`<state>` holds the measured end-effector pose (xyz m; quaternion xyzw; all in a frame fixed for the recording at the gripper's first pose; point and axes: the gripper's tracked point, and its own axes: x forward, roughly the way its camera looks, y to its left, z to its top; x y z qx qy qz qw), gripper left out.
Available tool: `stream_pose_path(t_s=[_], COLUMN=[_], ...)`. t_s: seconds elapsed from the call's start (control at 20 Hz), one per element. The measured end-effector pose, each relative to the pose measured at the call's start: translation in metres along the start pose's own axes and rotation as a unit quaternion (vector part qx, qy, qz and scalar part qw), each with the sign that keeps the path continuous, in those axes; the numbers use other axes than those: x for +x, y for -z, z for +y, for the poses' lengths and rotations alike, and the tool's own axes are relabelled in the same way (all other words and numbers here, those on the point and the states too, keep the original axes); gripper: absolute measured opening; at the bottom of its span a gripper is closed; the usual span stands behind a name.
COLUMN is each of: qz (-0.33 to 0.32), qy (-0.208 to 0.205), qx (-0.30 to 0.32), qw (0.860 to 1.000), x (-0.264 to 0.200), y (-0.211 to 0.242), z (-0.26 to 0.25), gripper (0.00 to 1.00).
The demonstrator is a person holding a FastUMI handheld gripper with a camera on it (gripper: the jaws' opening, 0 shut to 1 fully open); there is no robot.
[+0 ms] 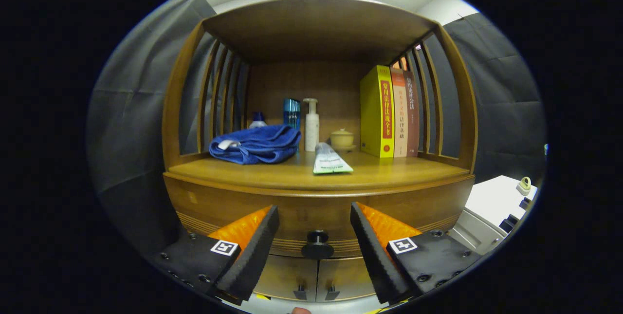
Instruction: Pull open the drawer, take out the items inside it, and place them on the countertop above the cabinet.
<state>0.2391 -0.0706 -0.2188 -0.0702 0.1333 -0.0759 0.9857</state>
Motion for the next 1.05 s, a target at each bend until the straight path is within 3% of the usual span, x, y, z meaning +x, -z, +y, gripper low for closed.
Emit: stream_pose_path(t_s=[0.45, 1.05], qz=[-0.031, -0.042], qy=[-0.003, -0.021], qx=[-0.016, -0.021], qw=[0.999, 0.999], x=[-0.112, -0.254], y=[-0.068, -0.082], z=[0.008, 0.019], gripper=[0.97, 0.97])
